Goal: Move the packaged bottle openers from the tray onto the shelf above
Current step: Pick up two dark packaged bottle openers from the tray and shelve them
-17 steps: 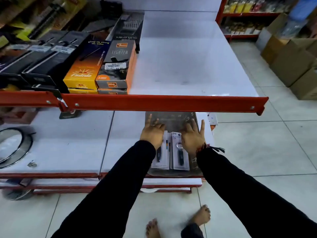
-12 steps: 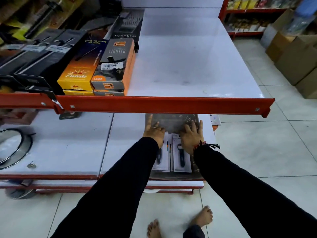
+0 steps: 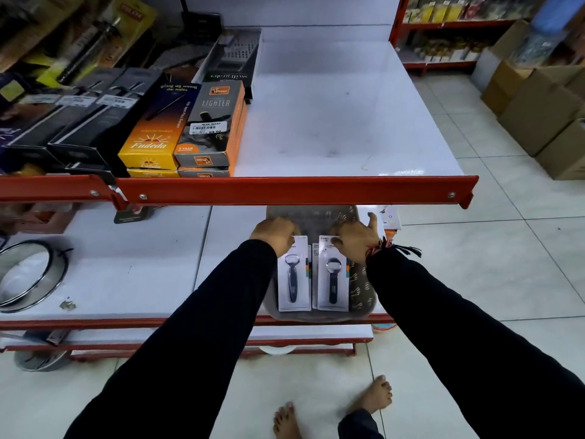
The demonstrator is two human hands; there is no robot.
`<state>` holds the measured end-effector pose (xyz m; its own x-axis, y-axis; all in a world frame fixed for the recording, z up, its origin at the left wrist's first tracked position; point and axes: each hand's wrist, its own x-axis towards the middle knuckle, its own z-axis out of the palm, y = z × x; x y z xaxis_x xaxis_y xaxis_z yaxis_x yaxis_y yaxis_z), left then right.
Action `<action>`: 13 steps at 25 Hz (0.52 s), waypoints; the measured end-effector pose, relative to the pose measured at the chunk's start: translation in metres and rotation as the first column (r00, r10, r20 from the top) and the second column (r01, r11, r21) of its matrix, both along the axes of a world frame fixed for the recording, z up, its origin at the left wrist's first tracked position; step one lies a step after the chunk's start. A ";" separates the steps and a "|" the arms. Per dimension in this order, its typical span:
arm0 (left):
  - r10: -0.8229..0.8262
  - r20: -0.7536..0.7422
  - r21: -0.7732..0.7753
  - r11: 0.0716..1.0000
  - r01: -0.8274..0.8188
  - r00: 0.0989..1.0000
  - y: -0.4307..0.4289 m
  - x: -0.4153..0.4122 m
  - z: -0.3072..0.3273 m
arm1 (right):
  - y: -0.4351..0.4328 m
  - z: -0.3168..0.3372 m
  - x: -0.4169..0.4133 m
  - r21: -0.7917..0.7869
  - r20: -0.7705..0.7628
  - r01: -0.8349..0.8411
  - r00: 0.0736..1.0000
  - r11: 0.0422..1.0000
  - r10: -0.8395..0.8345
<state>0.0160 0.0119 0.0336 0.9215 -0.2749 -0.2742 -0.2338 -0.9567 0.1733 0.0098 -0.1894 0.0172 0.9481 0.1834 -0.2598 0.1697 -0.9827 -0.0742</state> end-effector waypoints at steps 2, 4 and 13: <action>-0.019 -0.036 -0.037 0.999 0.018 0.999 0.004 -0.008 0.019 | 0.001 0.021 -0.009 0.011 -0.009 -0.054 0.999 0.998 0.054; -0.054 -0.033 -0.053 0.997 0.052 0.998 0.009 -0.019 0.032 | 0.003 0.040 -0.024 -0.007 0.073 -0.145 0.987 0.989 0.145; -0.164 0.279 -0.036 0.983 0.181 0.946 0.024 -0.087 0.126 | 0.015 0.146 -0.092 0.132 0.256 -0.175 0.957 0.976 0.137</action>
<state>-0.0707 0.0357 0.1597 0.8958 -0.4443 0.0041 -0.4408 -0.8874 0.1351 -0.0821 -0.1749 0.1627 0.9352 0.3536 0.0184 0.3520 -0.9227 -0.1575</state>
